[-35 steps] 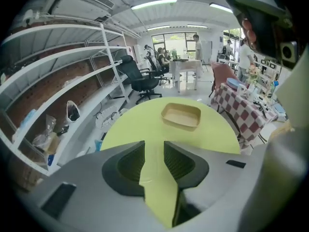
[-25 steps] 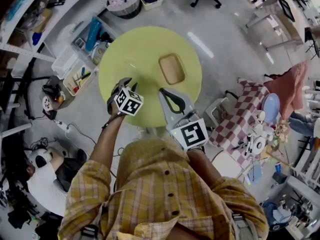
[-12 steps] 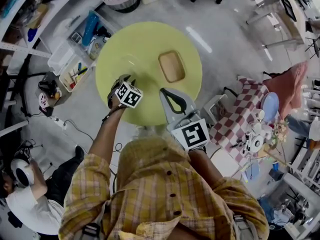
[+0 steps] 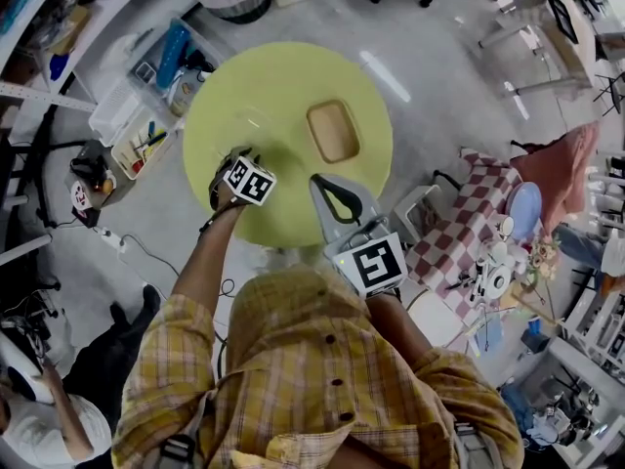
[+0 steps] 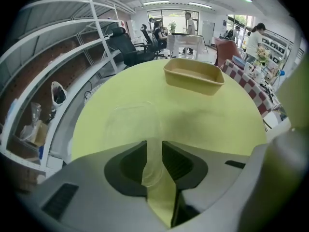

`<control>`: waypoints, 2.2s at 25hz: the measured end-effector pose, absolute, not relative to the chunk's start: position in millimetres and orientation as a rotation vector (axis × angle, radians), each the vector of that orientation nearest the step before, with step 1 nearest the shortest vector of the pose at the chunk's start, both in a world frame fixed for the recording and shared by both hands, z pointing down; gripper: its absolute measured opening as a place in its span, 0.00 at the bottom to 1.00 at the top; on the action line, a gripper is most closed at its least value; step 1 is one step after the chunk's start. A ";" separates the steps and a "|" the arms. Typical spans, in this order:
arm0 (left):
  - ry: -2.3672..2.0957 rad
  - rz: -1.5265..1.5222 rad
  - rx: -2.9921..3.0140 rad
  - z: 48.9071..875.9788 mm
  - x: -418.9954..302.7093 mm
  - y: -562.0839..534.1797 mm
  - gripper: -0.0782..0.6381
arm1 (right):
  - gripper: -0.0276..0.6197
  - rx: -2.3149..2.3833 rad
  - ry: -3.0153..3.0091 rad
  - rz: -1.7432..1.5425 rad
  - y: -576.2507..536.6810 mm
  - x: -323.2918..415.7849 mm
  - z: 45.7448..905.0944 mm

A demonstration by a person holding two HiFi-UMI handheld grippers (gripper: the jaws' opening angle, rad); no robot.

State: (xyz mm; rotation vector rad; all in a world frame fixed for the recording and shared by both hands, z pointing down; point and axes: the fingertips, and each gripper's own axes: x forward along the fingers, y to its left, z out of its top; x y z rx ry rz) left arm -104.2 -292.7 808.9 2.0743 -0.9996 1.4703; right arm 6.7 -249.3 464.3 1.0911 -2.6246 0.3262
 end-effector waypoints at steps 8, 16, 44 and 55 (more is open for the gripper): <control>-0.979 1.481 2.068 818.5 -102.2 -294.0 0.23 | 0.04 1.091 -2.608 0.322 -246.7 11.8 469.2; -0.938 1.484 2.038 821.1 -100.5 -297.1 0.23 | 0.04 1.090 -2.597 0.331 -243.8 15.8 470.4; -1.074 1.431 2.071 789.0 -105.0 -279.9 0.13 | 0.04 1.144 -2.641 0.271 -227.8 24.7 447.7; -1.102 1.425 2.119 754.3 -105.6 -271.8 0.13 | 0.04 1.163 -2.669 0.237 -220.1 16.2 434.3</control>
